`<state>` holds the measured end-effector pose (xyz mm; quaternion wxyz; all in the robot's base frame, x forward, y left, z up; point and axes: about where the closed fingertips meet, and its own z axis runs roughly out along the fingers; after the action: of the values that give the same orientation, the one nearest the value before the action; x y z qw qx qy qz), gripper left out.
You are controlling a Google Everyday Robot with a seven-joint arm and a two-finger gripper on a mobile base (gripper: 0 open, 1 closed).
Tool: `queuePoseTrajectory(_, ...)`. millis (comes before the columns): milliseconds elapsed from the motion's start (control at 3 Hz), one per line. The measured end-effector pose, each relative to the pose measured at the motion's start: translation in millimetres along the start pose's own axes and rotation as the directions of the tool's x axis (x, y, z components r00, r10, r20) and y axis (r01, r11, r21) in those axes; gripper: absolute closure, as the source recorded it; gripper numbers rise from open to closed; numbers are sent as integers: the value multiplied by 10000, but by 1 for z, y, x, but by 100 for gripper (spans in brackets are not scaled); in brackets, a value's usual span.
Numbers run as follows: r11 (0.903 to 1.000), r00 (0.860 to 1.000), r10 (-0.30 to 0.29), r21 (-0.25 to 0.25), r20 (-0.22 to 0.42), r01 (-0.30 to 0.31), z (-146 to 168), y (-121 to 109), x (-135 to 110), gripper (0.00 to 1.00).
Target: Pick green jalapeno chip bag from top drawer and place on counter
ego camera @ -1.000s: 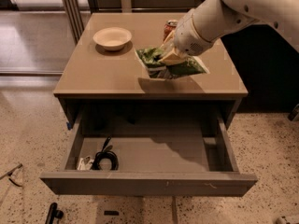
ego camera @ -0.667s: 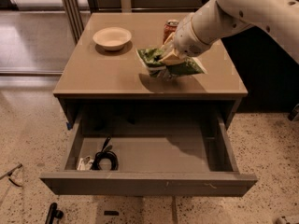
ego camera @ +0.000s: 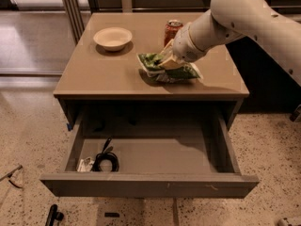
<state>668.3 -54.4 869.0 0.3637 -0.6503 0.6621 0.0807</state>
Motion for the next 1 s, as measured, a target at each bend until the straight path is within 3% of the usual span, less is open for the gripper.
queuePoseTrajectory(1000, 10000, 10000, 0, -1, 0, 0, 0, 0, 0, 30)
